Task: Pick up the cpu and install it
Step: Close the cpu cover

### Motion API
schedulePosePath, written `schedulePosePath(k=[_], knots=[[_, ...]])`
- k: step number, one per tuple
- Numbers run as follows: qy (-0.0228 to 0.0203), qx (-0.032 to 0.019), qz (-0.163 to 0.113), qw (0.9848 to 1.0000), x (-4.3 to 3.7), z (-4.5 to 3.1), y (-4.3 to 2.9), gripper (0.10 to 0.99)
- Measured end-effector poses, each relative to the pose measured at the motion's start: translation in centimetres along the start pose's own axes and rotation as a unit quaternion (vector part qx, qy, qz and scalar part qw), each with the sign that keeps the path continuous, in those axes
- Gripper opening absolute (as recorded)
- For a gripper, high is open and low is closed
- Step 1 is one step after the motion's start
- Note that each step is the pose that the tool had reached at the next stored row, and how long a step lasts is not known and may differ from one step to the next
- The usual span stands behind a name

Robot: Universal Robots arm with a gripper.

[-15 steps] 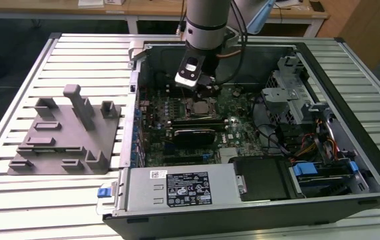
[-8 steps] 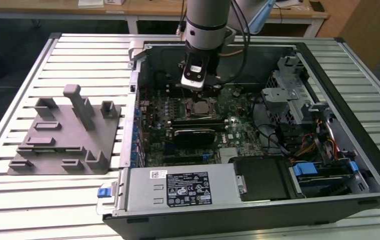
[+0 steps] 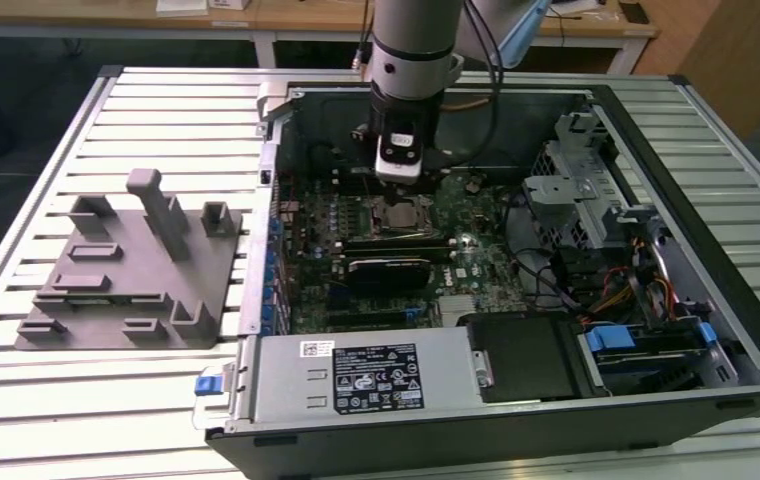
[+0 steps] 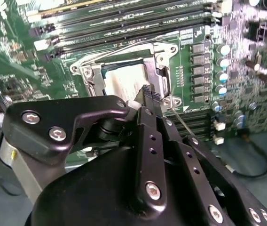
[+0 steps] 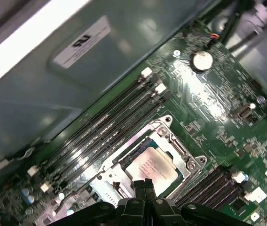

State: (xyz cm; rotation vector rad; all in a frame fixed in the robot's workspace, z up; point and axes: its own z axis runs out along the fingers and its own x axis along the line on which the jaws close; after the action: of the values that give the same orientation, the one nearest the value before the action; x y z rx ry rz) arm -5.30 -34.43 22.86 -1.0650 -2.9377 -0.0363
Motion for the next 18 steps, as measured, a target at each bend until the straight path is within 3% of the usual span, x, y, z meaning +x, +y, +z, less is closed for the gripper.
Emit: schedulePosePath(k=[5,9,13,18], knots=[[0.0007,0.0011,-0.045,0.9990,0.00,0.03,0.00,0.106],[0.0013,0.0020,-0.082,0.9967,0.00,0.06,0.00,0.106],[0.0018,0.0029,-0.118,0.9930,0.00,0.09,0.00,0.106],[0.0024,0.0041,-0.163,0.9867,0.00,0.13,0.00,0.106]])
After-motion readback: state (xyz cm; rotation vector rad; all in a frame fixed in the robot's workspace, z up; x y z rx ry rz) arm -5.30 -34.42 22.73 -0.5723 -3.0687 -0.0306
